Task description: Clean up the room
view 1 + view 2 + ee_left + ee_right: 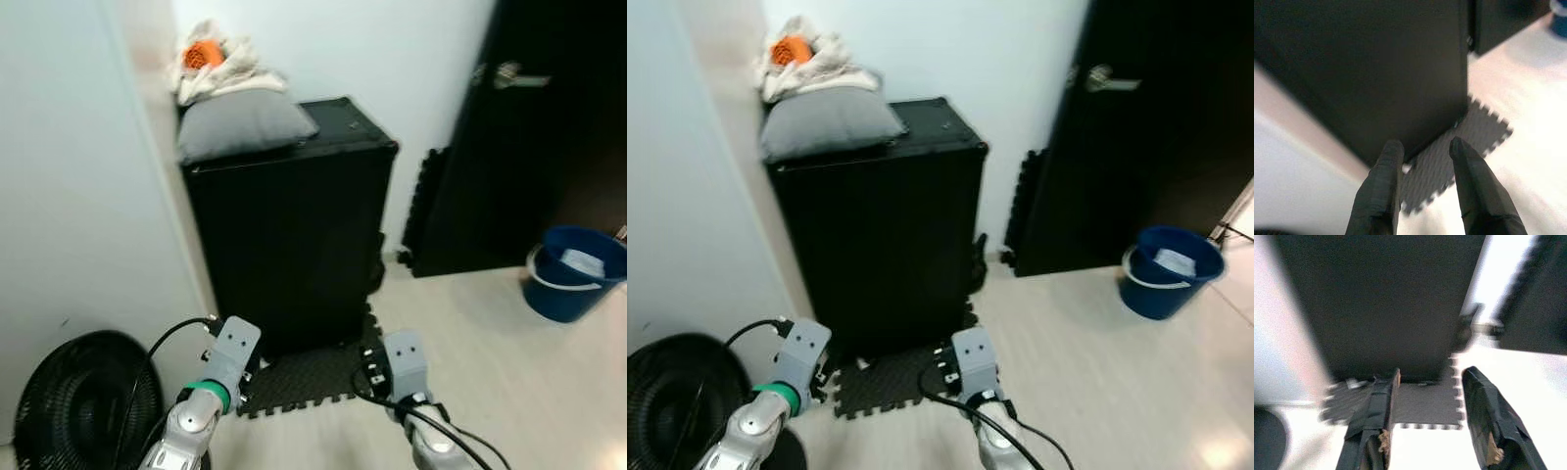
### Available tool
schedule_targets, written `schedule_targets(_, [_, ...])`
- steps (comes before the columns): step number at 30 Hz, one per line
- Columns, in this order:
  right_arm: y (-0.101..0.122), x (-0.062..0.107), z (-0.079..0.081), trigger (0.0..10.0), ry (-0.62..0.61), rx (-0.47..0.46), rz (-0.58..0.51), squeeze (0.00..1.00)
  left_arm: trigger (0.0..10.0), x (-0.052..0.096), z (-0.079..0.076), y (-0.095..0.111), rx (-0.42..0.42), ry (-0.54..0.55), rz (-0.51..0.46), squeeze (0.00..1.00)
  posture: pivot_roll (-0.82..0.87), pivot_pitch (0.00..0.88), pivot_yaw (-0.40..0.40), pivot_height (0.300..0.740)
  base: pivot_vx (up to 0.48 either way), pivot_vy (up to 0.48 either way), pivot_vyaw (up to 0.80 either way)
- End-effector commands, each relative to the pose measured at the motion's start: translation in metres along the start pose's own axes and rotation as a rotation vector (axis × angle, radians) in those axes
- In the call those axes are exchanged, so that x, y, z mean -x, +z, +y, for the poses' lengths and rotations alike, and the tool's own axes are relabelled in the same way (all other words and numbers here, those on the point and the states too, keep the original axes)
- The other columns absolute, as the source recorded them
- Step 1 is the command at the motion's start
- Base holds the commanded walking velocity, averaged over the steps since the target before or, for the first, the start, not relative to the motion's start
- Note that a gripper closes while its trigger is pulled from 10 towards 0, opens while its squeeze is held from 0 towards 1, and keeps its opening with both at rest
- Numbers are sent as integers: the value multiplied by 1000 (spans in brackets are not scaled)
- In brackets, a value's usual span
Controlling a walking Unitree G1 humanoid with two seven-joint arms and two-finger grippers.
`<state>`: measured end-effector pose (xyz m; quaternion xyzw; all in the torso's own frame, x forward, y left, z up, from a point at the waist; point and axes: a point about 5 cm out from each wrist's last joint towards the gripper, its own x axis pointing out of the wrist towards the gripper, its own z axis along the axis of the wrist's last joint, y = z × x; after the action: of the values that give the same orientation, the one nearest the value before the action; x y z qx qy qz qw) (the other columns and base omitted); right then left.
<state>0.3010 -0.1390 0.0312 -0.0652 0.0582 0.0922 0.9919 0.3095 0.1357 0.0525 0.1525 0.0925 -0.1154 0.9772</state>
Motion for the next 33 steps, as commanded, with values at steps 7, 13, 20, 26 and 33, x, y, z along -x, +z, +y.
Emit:
schedule_targets(7, [-4, 1, 9, 10000, 18, -19, 18, 0, 10000, 6, 4, -14, 3, 17, 57, 0, -97, 0, 86, 740, 0, 0, -800])
schedule_targets(13, [-4, 1, 9, 10000, 19, -19, 18, 0, 10000, 5, 4, -14, 2, 20, 56, 0, -97, 0, 85, 740, 0, 0, -800])
schedule_targets(20, [-4, 1, 9, 10000, 20, -17, 19, 0, 10000, 5, 4, -14, 2, 14, 55, 0, -97, 0, 85, 740, 0, 0, -800])
schedule_targets(26, [-3, 1, 9, 10000, 21, -14, 19, 0, 10000, 4, 4, -12, 14, 19, 51, 0, -98, 0, 84, 740, 0, 0, -800])
schedule_targets(33, [-3, 0, 8, 10000, 23, -12, 19, 0, 10000, 3, 5, -12, 52, 41, 58, 0, -97, 0, 83, 740, 0, 0, -800])
